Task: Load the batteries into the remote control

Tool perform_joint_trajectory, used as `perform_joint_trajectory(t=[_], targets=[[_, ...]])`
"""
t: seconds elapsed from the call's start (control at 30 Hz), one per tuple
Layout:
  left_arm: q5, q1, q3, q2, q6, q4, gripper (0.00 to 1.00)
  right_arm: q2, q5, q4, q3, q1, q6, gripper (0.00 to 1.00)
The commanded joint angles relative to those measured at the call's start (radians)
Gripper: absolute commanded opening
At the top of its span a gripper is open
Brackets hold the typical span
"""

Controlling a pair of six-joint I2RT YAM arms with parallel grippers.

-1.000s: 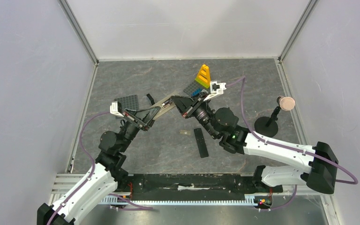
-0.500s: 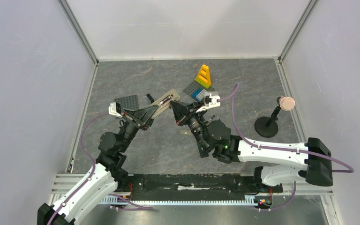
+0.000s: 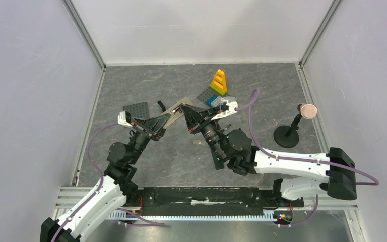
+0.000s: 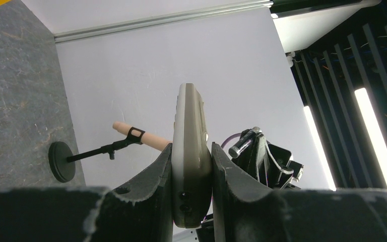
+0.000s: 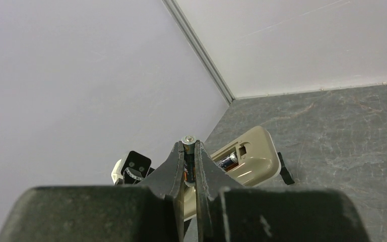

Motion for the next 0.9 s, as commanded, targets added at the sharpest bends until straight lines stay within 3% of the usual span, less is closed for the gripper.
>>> perform_joint_trajectory(t=[0.0, 0.7, 0.87], targets=[[-0.005, 0.003, 0.003, -0.007, -0.034, 0.059, 0.02, 0.025, 0.012, 0.055, 0.052, 0.004, -0.041, 0.04], [-0.011, 0.004, -0.022, -0.013, -0.065, 0.099, 0.02, 0.092, 0.086, 0.038, 0.073, 0.004, -0.108, 0.05], [-0.021, 0.004, -0.031, -0.006, -0.073, 0.122, 0.02, 0.095, 0.092, 0.016, 0.070, 0.004, -0.099, 0.10]])
